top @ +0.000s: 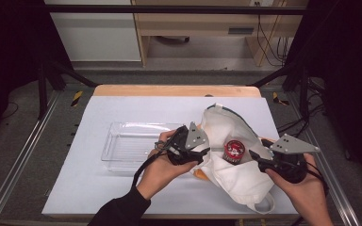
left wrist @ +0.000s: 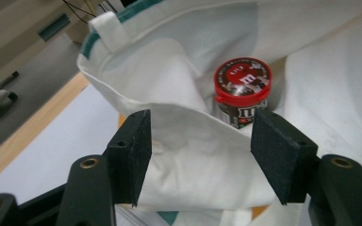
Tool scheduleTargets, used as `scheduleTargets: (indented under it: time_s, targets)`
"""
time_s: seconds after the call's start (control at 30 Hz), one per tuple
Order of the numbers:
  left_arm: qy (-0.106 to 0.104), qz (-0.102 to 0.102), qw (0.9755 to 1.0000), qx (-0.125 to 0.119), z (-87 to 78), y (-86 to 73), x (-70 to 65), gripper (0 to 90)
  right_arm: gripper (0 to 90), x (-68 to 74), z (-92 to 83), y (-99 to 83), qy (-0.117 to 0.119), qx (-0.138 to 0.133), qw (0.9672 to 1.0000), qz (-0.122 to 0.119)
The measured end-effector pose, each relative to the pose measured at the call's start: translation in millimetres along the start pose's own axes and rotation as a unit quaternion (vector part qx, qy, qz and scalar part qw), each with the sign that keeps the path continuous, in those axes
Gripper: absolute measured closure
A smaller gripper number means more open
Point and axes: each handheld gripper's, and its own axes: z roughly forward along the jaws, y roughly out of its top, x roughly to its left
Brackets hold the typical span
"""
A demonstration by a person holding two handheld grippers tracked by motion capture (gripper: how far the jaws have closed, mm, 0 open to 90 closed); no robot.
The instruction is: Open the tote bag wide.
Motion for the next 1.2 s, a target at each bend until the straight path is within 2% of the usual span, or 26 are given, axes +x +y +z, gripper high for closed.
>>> scheduleTargets:
  time_s: [0.07,0.23,0.27,0.37,0.5,0.77,0.97,1.2]
  targets:
    - [-0.007,0.004,1.0000,0.005,2.8,-2.6,-6.6,38.4,49.3,-3.4,-0.2,3.0,-0.003,0.001,1.0000,-0.004]
    - [-0.006,0.005,0.9999,0.007,5.3,-6.7,-13.9,37.2,53.1,-13.3,4.9,8.3,-0.008,0.008,0.9999,-0.013]
    - [-0.009,-0.001,0.9999,0.009,7.2,-9.8,-16.9,37.0,53.7,-15.5,7.2,8.6,-0.010,0.012,0.9998,-0.014]
    - [-0.012,-0.002,0.9999,0.012,9.3,-12.8,-19.8,36.2,54.6,-21.9,15.8,8.1,-0.010,0.027,0.9995,-0.016]
    - [-0.020,-0.004,0.9996,0.018,15.2,-16.1,-26.6,35.5,54.4,-27.0,24.4,5.5,-0.007,0.041,0.9990,-0.013]
    - [-0.028,-0.004,0.9992,0.029,27.8,-15.5,-34.6,35.5,50.4,-30.8,30.5,-0.4,-0.004,0.048,0.9988,-0.002]
    - [-0.036,-0.006,0.9988,0.034,35.6,-20.7,-39.1,40.1,53.6,-36.1,29.8,-7.3,-0.007,0.050,0.9987,0.002]
    - [-0.048,-0.001,0.9979,0.043,38.1,-25.4,-43.2,52.4,52.5,-38.7,35.4,-10.7,0.000,0.067,0.9977,0.004]
